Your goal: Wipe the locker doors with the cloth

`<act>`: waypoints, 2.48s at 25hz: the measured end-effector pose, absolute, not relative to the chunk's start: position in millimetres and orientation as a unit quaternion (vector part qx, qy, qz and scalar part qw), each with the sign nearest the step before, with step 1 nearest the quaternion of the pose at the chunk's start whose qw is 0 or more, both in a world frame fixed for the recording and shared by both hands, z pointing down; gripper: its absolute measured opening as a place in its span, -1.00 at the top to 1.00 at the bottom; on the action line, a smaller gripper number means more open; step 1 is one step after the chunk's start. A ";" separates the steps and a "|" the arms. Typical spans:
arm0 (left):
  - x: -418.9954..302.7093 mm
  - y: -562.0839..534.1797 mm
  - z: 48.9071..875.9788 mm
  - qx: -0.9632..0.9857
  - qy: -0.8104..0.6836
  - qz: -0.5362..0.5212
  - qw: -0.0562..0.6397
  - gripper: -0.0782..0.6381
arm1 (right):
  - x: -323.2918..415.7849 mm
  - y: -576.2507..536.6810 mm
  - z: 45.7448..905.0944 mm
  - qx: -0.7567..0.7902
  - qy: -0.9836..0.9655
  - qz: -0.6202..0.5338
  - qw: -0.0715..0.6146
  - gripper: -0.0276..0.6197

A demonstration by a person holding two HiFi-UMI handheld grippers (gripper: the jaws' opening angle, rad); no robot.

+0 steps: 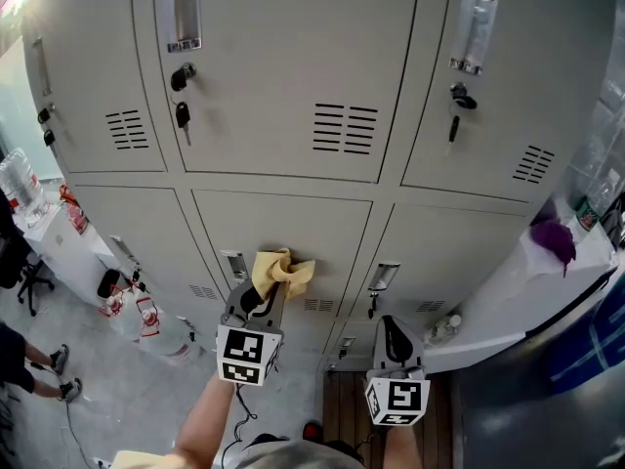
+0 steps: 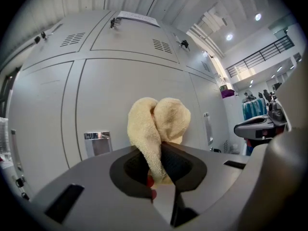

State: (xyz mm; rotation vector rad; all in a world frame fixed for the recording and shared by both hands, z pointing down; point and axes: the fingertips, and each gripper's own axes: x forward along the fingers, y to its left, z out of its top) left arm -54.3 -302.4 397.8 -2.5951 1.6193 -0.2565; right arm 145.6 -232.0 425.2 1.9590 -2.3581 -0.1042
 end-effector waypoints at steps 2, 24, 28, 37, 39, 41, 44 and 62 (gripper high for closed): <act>-65.1 -303.1 397.9 -0.838 0.538 -0.085 0.035 0.57 | 142.1 -232.6 425.6 0.634 -0.772 -0.035 0.037 0.84; -125.3 -304.3 403.5 -0.793 0.601 -0.093 0.025 0.57 | 115.8 -240.4 421.9 0.603 -0.796 -0.040 0.035 0.84; -121.6 -297.6 400.2 -0.799 0.595 -0.087 0.029 0.57 | 117.7 -238.6 420.9 0.603 -0.796 -0.042 0.035 0.84; -113.4 -267.0 392.5 -0.811 0.580 -0.072 0.035 0.57 | 123.3 -226.9 423.5 0.615 -0.787 -0.036 0.035 0.84; -111.8 -261.1 394.7 -0.814 0.576 -0.070 0.032 0.57 | 125.3 -223.1 424.8 0.619 -0.784 -0.035 0.035 0.84; -107.2 -255.2 398.2 -0.818 0.570 -0.070 0.029 0.57 | 128.4 -218.7 426.8 0.624 -0.780 -0.031 0.035 0.84; -96.4 -246.0 405.2 -0.827 0.556 -0.072 0.022 0.57 | 133.3 -212.1 430.1 0.632 -0.773 -0.025 0.038 0.84; 4.8 -236.4 462.8 -0.887 0.449 -0.099 -0.028 0.57 | 186.8 -184.2 471.5 0.689 -0.721 0.019 0.069 0.84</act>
